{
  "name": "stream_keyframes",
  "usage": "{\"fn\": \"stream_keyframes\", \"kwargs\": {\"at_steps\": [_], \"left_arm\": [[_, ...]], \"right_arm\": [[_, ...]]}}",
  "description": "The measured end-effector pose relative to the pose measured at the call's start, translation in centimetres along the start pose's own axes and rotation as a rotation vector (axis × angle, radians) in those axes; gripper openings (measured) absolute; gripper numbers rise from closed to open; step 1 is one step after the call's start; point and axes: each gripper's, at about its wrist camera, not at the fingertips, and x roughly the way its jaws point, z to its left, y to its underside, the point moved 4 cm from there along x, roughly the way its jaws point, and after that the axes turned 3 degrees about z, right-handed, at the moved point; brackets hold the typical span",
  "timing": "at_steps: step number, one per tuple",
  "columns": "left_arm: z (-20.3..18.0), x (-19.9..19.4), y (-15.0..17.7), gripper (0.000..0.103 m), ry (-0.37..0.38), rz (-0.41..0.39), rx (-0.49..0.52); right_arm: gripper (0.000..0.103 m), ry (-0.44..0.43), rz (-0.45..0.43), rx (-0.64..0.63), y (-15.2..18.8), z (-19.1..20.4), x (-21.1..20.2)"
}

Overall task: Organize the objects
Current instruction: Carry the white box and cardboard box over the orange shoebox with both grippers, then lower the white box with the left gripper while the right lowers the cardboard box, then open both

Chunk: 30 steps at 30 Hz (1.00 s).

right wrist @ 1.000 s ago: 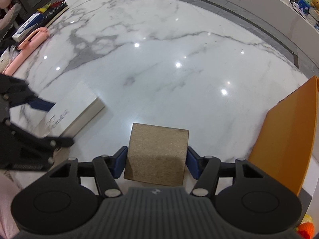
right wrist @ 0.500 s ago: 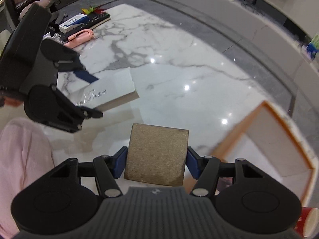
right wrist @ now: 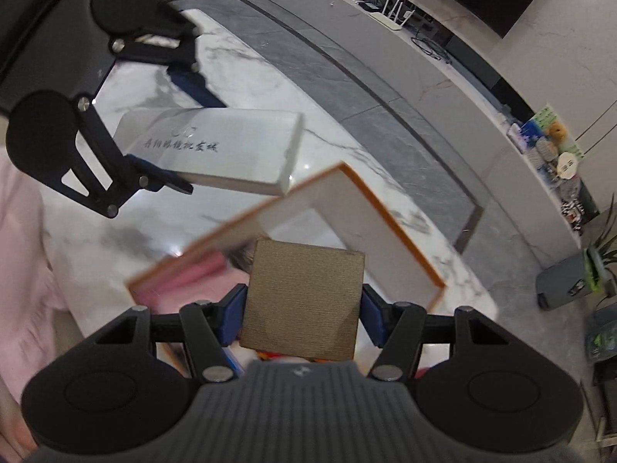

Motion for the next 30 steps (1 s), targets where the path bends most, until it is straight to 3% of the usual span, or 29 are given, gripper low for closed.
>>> {"fn": "stream_keyframes", "kwargs": {"at_steps": [7,10,22,30], "left_arm": [[-2.8,6.2,-4.3,0.069,-0.035,0.003,0.205],[-2.8,9.3,-4.6,0.069,-0.054,0.023,0.262],[-3.6,18.3,-3.2,0.069,-0.013,0.122,0.412],[-3.4,20.8,-1.8,0.069,0.017,0.126,0.492]], "right_arm": [[0.063,0.036,-0.001,-0.083,2.7,-3.2,2.6],[0.063,0.043,0.014,-0.132,3.3,-3.8,4.5],[0.063,0.021,-0.006,-0.144,3.8,-5.8,9.7],[0.063,0.018,0.038,-0.278,3.0,-5.8,13.0]]}}
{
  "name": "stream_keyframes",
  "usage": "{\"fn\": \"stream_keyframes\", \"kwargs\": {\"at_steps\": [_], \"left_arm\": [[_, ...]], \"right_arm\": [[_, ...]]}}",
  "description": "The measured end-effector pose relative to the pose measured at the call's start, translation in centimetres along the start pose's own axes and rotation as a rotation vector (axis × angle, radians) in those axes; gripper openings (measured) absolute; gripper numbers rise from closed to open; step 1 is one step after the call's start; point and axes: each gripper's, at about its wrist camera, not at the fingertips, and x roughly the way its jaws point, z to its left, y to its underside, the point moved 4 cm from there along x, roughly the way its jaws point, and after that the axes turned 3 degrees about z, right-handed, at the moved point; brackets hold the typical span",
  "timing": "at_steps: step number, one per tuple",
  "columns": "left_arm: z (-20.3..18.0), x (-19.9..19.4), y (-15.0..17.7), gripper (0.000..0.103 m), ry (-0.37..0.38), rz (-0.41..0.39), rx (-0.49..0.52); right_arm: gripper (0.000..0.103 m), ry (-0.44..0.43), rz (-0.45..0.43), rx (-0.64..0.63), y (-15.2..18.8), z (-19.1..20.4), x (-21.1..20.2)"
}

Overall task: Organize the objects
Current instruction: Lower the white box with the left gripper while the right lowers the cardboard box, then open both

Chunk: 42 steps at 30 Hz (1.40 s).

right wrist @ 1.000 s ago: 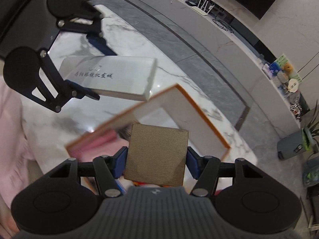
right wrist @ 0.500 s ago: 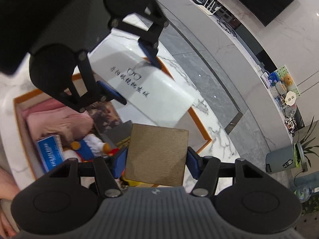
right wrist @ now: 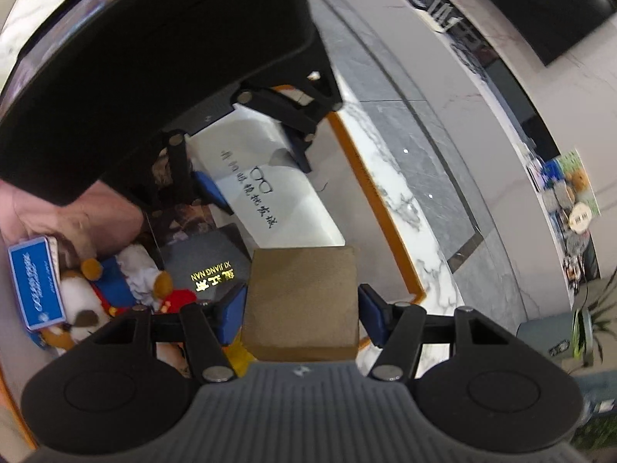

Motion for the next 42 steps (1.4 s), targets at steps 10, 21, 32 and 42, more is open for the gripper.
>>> {"fn": "stream_keyframes", "kwargs": {"at_steps": [10,21,32,42], "left_arm": [[0.5,2.2,1.0,0.069,0.068,-0.011,0.108],[0.0,1.8,1.7,0.073,0.083,-0.048,0.117],[-0.6,1.0,3.3,0.077,0.020,-0.045,0.135],[-0.2,-0.1,3.1,0.076,-0.007,-0.093,0.041]], "right_arm": [[0.062,0.009,0.121,-0.141,-0.8,0.5,3.8],[0.064,-0.027,0.236,-0.138,-1.2,-0.6,6.9],[0.066,-0.005,0.277,-0.118,-1.4,-2.0,8.0],[0.075,0.020,0.302,-0.114,-1.4,-2.7,7.5]]}}
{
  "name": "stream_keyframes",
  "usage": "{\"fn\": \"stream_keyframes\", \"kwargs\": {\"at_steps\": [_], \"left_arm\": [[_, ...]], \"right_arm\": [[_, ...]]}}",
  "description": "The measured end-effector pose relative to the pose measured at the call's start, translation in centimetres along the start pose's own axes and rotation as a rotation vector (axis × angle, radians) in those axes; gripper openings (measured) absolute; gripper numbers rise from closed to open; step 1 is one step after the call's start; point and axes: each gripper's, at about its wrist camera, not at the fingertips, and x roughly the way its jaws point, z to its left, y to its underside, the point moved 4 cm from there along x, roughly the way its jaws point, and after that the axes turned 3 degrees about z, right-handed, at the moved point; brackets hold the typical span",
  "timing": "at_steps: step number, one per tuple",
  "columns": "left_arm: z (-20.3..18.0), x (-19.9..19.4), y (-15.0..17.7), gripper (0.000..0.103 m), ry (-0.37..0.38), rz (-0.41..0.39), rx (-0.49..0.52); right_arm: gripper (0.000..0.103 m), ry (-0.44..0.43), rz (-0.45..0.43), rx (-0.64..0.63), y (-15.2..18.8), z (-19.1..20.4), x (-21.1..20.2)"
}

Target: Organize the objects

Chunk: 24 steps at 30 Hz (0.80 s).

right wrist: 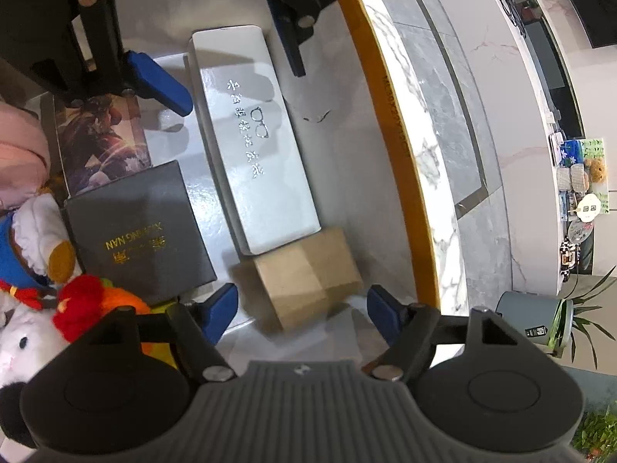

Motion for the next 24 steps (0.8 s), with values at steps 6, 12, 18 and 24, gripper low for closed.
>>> {"fn": "stream_keyframes", "kwargs": {"at_steps": [6,12,18,24], "left_arm": [[1.5,-2.0,-0.5,0.076,-0.007,-0.022,-0.103],[1.4,-6.1,-0.6,0.076,-0.057,-0.032,-0.097],[1.9,-12.0,-0.4,0.077,-0.109,-0.076,-0.182],[0.5,-19.5,0.1,0.077,-0.161,-0.123,-0.305]], "right_arm": [[0.074,-0.011,-0.027,0.037,0.3,-0.2,-1.8],[0.074,-0.028,-0.072,0.066,0.9,-0.4,-5.8],[0.075,-0.004,-0.129,0.081,2.4,1.1,-12.1],[0.075,0.037,-0.203,0.148,3.3,4.6,-20.0]]}}
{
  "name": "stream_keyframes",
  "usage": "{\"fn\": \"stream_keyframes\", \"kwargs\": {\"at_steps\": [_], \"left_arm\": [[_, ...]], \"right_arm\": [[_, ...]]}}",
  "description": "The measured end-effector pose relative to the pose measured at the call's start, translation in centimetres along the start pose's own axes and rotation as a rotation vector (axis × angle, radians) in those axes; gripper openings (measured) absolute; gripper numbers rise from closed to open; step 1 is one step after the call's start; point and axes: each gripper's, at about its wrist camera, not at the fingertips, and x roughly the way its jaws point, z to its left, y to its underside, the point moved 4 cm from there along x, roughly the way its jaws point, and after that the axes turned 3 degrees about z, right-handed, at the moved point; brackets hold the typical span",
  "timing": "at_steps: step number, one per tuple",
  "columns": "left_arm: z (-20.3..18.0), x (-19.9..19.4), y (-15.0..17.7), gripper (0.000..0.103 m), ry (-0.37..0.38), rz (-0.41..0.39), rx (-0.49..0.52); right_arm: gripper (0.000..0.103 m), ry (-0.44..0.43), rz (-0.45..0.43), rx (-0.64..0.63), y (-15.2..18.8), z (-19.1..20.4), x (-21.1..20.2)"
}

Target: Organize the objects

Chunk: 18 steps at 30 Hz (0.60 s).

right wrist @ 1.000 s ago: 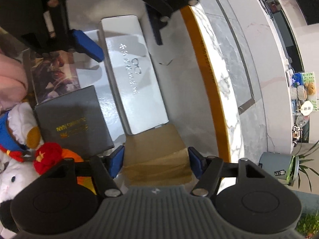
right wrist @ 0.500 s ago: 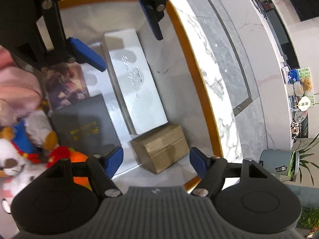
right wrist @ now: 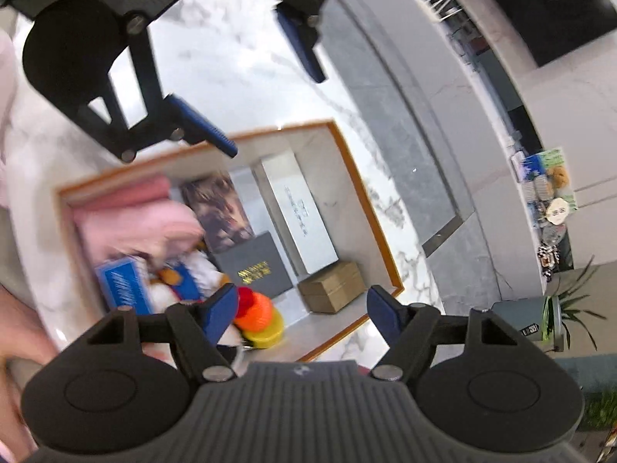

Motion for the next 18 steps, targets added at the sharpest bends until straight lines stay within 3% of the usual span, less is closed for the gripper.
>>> {"fn": "stream_keyframes", "kwargs": {"at_steps": [4,8,12,15,18], "left_arm": [[-0.5,-5.5,0.3,0.078,-0.054,-0.070,-0.132],[-0.6,-10.3,1.6,0.080,-0.090,-0.165,-0.365],[-1.6,-14.0,3.2,0.086,-0.147,-0.208,-0.551],[-3.2,-15.7,4.2,0.087,-0.201,-0.201,-0.655],[-4.4,-16.9,5.6,0.089,-0.217,-0.221,-0.775]], "right_arm": [[0.077,0.030,-0.129,0.131,0.5,1.8,-4.6],[0.078,0.043,-0.298,0.335,2.1,3.7,-8.9],[0.082,0.097,-0.416,0.591,4.1,5.0,-12.9],[0.091,0.152,-0.495,0.811,5.6,6.5,-14.8],[0.093,0.126,-0.611,0.947,6.8,9.3,-15.8]]}}
